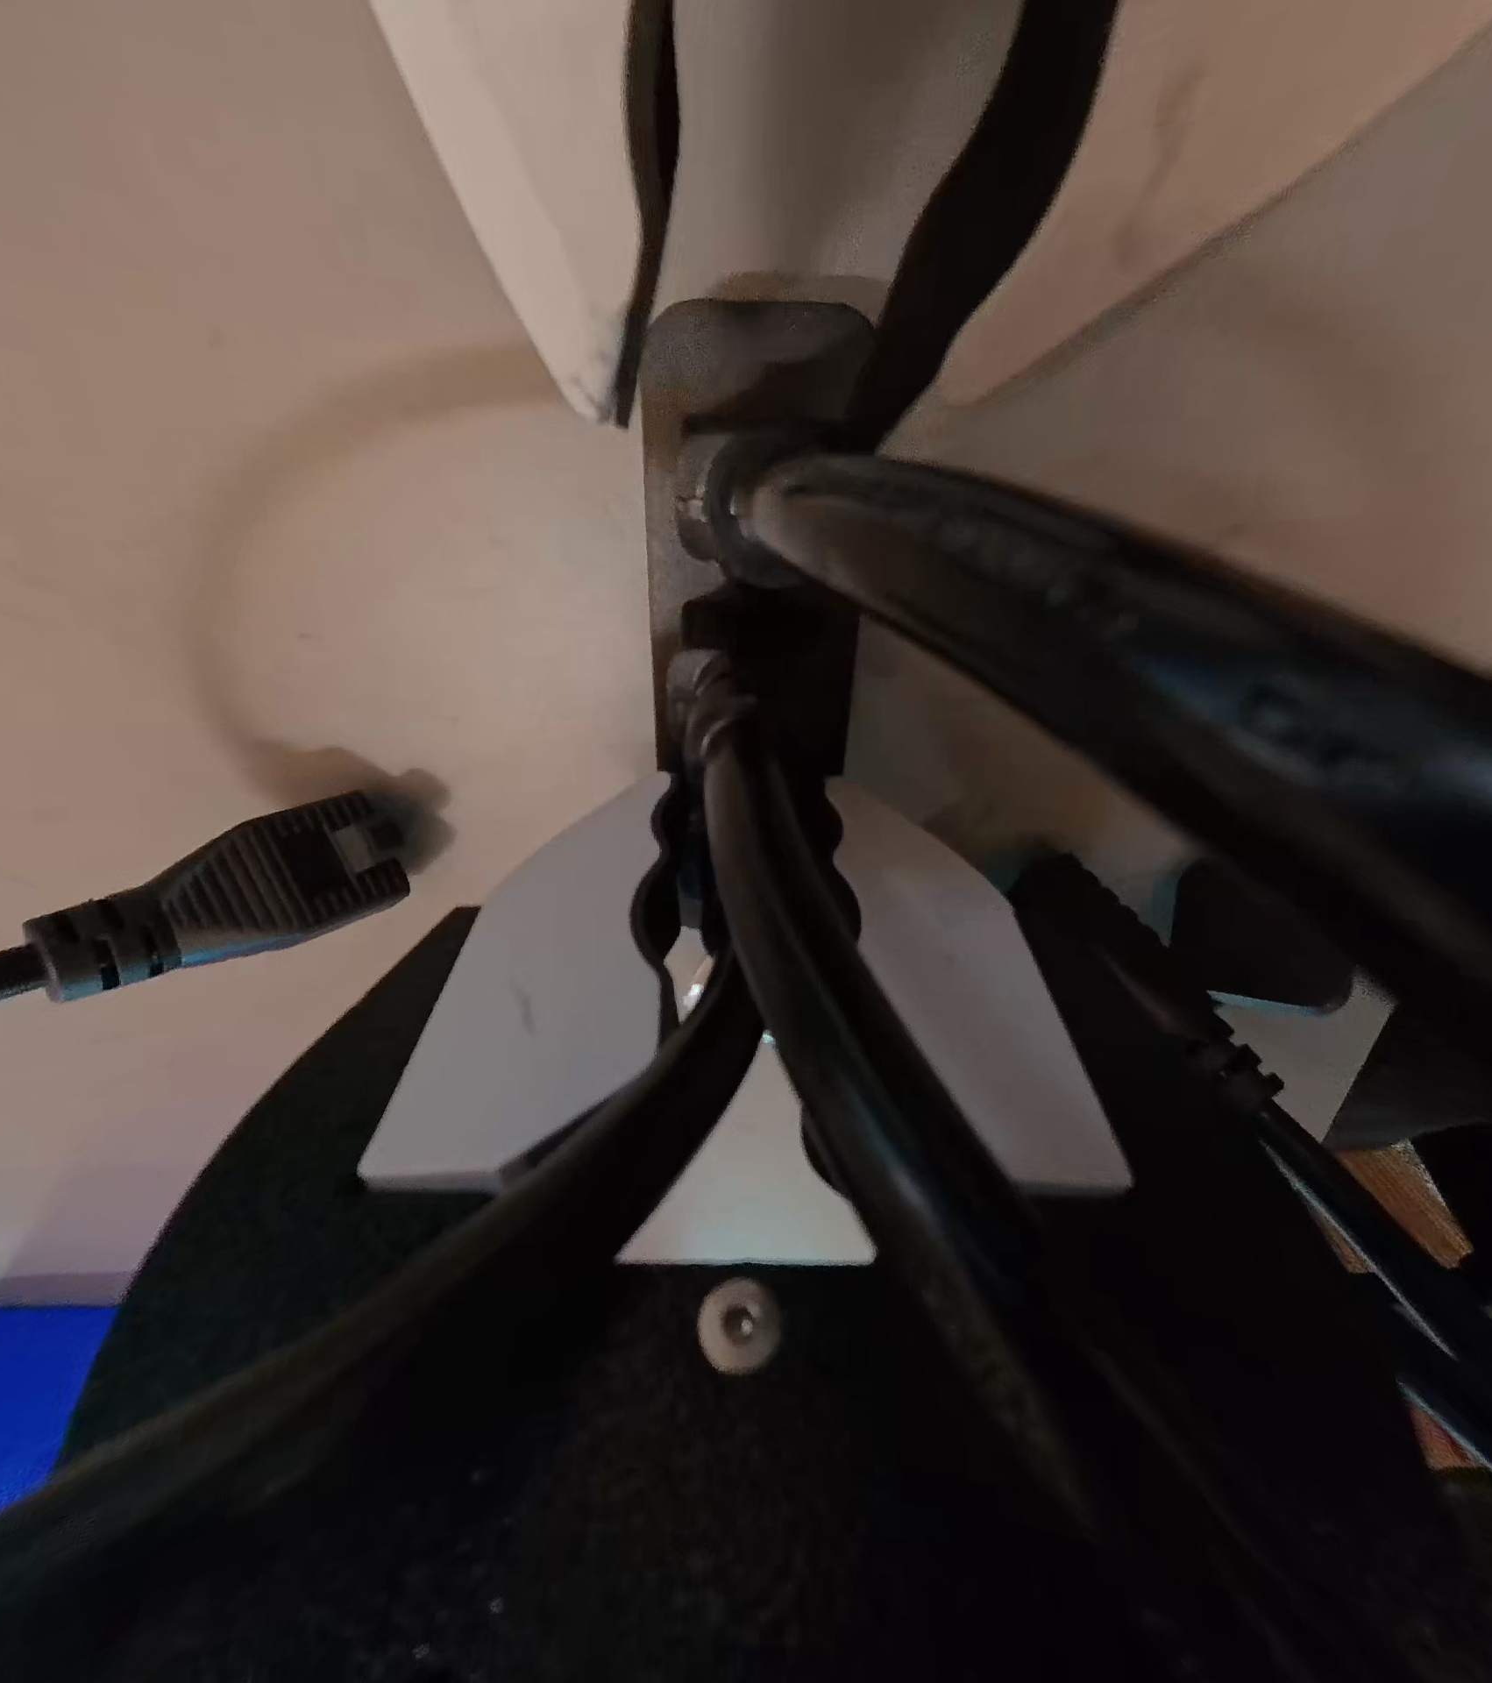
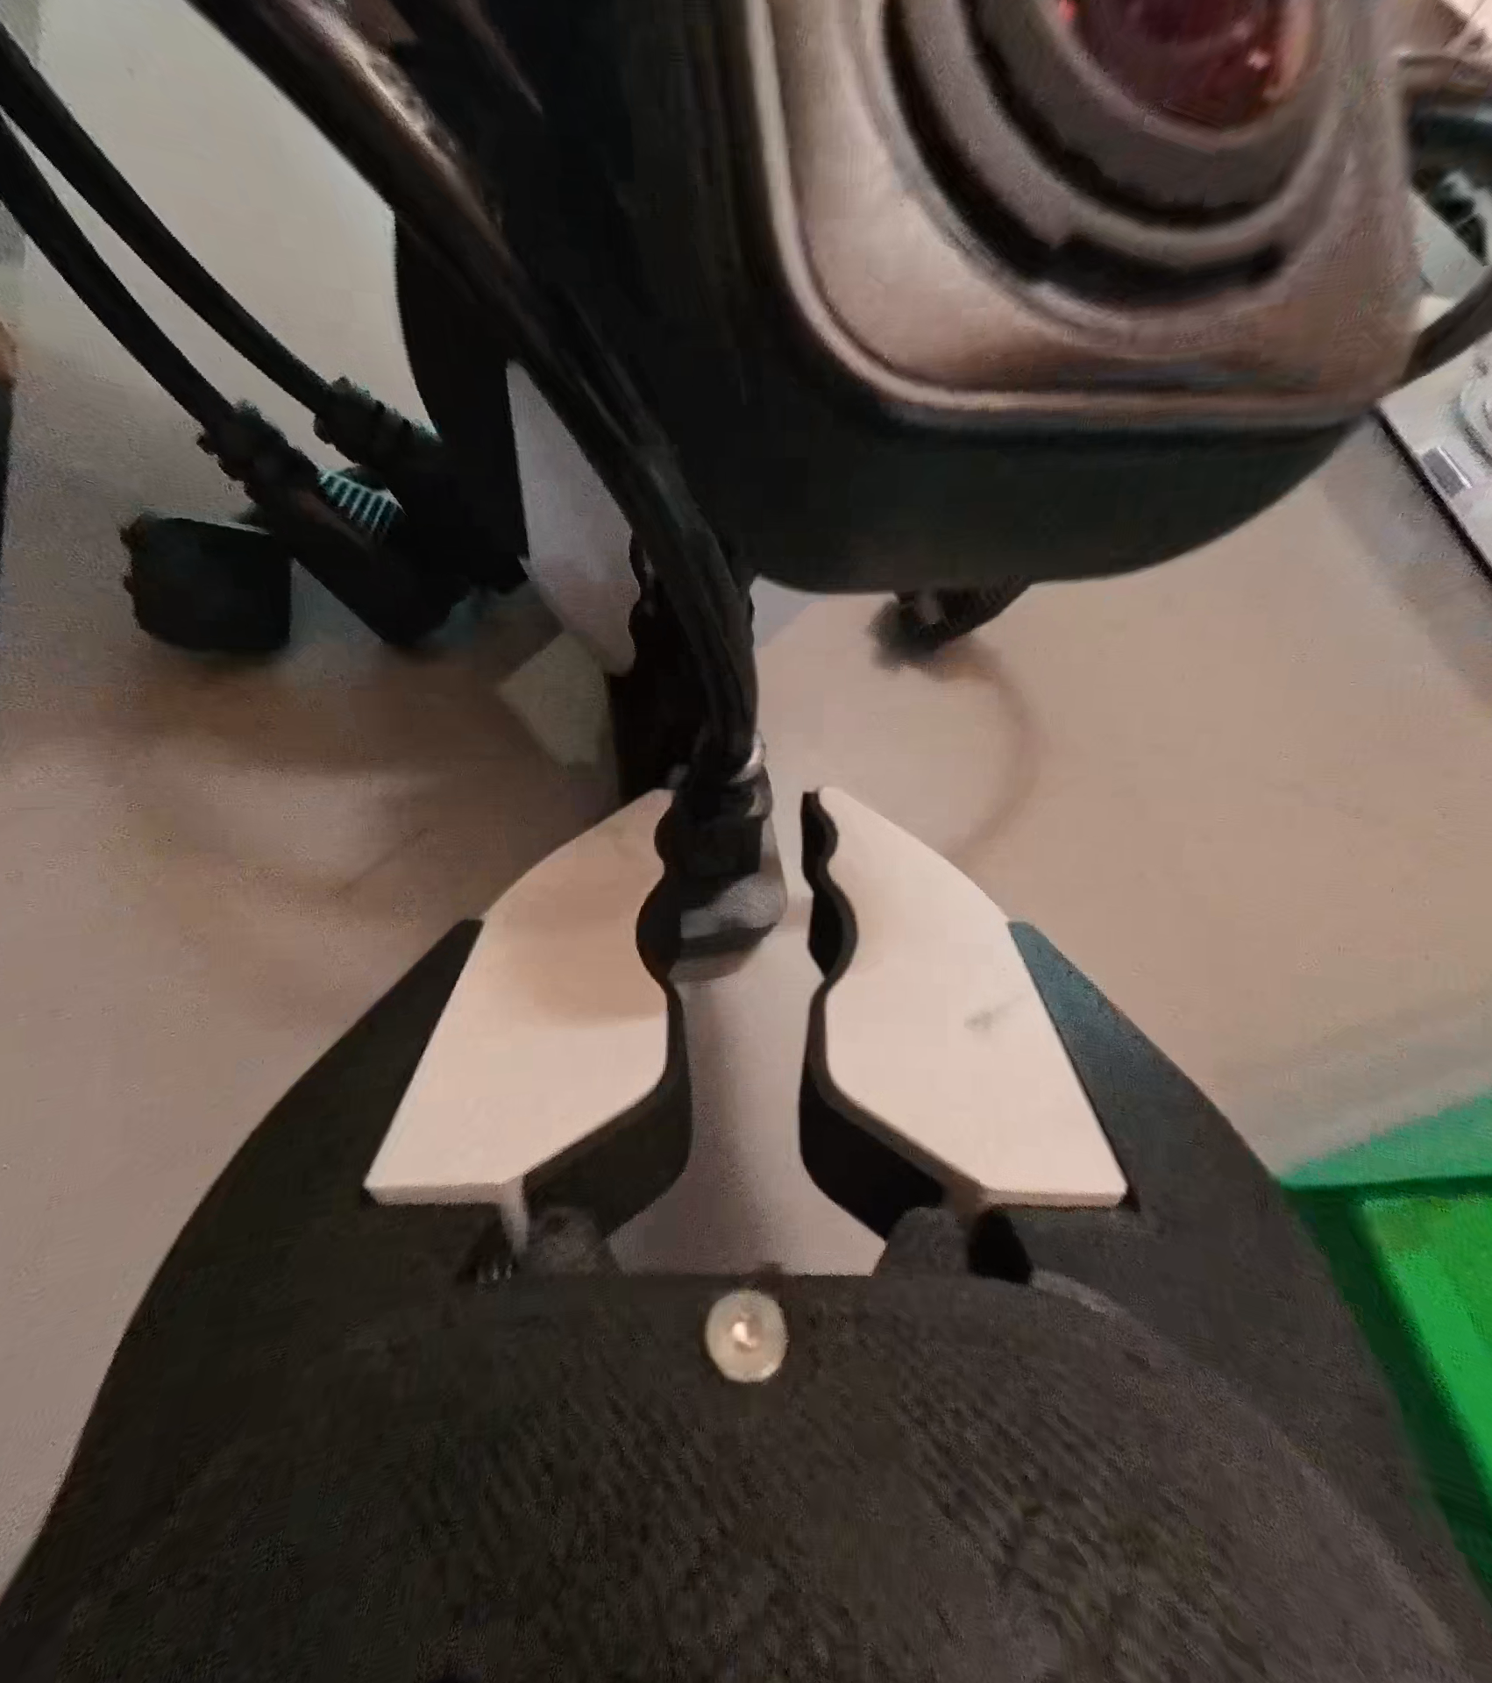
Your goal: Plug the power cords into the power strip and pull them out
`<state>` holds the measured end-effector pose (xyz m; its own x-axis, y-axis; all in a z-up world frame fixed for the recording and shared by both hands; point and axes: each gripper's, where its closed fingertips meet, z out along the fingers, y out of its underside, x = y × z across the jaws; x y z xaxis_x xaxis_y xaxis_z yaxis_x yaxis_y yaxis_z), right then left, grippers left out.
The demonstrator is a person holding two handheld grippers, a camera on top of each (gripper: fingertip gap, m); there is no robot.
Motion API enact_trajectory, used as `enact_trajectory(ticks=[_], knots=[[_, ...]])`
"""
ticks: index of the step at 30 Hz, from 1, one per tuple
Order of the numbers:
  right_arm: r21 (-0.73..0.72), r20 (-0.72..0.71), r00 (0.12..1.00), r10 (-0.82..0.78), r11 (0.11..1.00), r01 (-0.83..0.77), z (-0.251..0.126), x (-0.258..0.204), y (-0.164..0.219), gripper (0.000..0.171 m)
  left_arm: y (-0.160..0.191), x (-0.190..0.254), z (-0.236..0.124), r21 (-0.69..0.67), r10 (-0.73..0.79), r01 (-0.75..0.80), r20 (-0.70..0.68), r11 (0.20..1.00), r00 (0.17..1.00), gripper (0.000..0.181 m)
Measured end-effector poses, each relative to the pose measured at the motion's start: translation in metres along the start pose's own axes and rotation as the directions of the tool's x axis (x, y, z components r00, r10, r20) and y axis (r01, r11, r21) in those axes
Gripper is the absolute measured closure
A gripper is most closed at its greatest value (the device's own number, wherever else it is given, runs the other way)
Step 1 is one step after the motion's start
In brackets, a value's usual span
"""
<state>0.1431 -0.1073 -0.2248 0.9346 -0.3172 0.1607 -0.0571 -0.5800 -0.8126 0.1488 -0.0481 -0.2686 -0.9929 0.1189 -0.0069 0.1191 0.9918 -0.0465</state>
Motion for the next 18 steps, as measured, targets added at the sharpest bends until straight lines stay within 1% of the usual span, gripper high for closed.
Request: enact_trajectory(ticks=[2, 3, 4, 6, 10, 14, 18], knots=[[0.008, 0.037, 0.999, -0.013, 1.0, 0.012, 0.003, -0.004, -0.006, 0.151, 0.0, 0.0, 0.0, -0.002, 0.002, -0.002, -0.001, 1.0, 1.0, 0.157], [0.001, 0.029, 1.0, -0.01, 1.0, 0.01, 0.004, -0.002, -0.007, 0.15, 0.0, 0.0, 0.0, -0.002, 0.003, -0.003, -0.001, 1.0, 1.0, 0.157], [-0.005, 0.06, 0.998, -0.012, 1.0, 0.013, 0.006, -0.005, -0.007, 0.155, 0.0, 0.0, 0.0, -0.001, 0.001, -0.001, -0.001, 1.0, 1.0, 0.157], [-0.02, 0.081, 0.997, -0.003, 1.0, 0.004, 0.011, -0.005, -0.005, 0.155, 0.0, 0.0, 0.0, -0.001, 0.0, 0.0, -0.001, 1.0, 1.0, 0.157], [0.005, 0.115, 0.993, -0.002, 1.0, 0.001, 0.011, -0.006, -0.005, 0.155, 0.0, 0.0, 0.0, -0.001, 0.006, -0.006, -0.004, 1.0, 1.0, 0.156], [0.05, 0.1, 0.995, -0.028, 0.998, 0.023, 0.011, -0.006, -0.005, 0.155, 0.0, -0.001, 0.0, 0.001, 0.005, -0.005, -0.003, 1.0, 1.0, 0.156], [0.066, 0.121, 0.992, -0.027, 0.998, 0.019, 0.011, -0.006, -0.005, 0.155, 0.0, -0.001, 0.0, 0.003, 0.006, -0.006, -0.004, 1.0, 1.0, 0.156]])
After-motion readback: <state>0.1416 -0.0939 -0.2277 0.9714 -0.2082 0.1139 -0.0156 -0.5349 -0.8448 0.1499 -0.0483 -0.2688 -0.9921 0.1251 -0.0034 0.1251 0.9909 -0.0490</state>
